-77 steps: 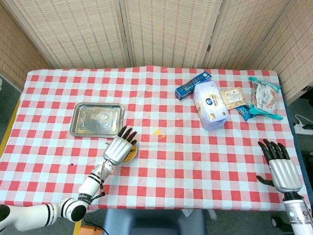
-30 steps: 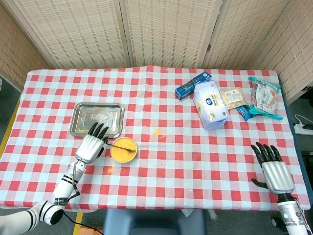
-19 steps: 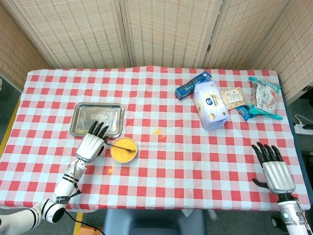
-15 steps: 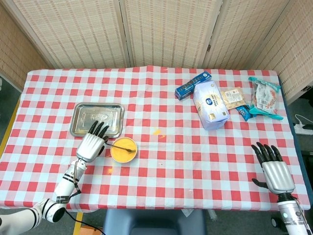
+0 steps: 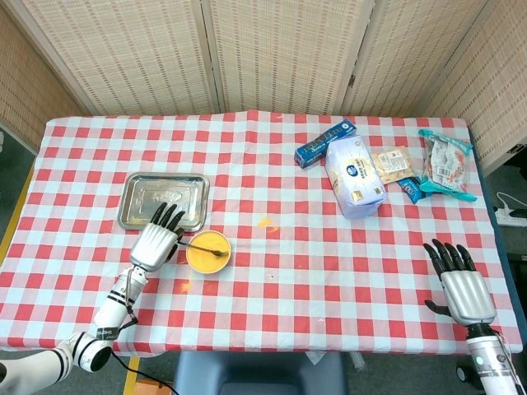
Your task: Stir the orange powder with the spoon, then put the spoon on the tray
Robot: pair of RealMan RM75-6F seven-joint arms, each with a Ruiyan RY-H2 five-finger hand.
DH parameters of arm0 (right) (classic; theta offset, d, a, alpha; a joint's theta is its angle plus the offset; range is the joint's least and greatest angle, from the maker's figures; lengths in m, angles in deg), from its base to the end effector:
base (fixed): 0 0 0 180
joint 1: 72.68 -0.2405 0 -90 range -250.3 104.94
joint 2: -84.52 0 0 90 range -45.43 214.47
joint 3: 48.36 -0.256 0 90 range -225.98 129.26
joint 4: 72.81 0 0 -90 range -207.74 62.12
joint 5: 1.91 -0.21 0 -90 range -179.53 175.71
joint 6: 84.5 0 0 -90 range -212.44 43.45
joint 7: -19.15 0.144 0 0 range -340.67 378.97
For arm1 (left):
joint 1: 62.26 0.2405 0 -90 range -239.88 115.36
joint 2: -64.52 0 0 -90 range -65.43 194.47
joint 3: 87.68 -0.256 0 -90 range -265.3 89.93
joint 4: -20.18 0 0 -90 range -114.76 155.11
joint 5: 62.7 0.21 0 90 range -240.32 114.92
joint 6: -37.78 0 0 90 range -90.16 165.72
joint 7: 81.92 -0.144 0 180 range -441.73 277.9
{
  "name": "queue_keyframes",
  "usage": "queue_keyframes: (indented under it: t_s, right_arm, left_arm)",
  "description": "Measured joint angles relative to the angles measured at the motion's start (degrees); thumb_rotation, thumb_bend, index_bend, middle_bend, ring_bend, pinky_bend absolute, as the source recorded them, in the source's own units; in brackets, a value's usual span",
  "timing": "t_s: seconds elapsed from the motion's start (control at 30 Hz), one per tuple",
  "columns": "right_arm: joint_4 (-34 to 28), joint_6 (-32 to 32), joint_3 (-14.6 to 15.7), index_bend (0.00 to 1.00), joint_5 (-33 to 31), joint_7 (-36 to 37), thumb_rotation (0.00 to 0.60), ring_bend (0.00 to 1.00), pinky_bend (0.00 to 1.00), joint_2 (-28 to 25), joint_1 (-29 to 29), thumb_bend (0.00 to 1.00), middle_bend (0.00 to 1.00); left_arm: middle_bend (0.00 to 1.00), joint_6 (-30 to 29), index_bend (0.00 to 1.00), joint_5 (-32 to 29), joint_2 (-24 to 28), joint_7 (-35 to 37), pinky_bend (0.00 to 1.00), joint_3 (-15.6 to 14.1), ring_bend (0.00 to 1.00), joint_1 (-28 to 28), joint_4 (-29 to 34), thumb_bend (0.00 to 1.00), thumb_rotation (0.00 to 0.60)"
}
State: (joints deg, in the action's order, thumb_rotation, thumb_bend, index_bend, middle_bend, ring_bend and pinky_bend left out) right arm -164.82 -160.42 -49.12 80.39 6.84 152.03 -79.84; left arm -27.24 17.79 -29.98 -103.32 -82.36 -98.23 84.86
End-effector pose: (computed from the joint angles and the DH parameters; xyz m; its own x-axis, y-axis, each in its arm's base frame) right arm -0.3188 -0.1828 0.1171 0.5284 -0.1870 0.8281 -0.8452 -0.0237 0.5339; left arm -0.2135 0.3403 -0.0121 0.6908 -0.0230 0.7227 0.6579 -0.3947 -0.6414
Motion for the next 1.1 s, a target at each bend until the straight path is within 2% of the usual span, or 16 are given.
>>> queue_keyframes:
  t_s: [1.1]
  right_arm:
    - [-0.8, -0.6, 0.2, 0.00, -0.2, -0.1, 0.600, 0.00, 0.00, -0.8, 0.4, 0.04, 0.00]
  left_arm:
    - [0.14, -0.6, 0.52, 1.2, 0.3, 0.2, 0.04, -0.1, 0.00, 0.4, 1.7, 0.43, 0.600]
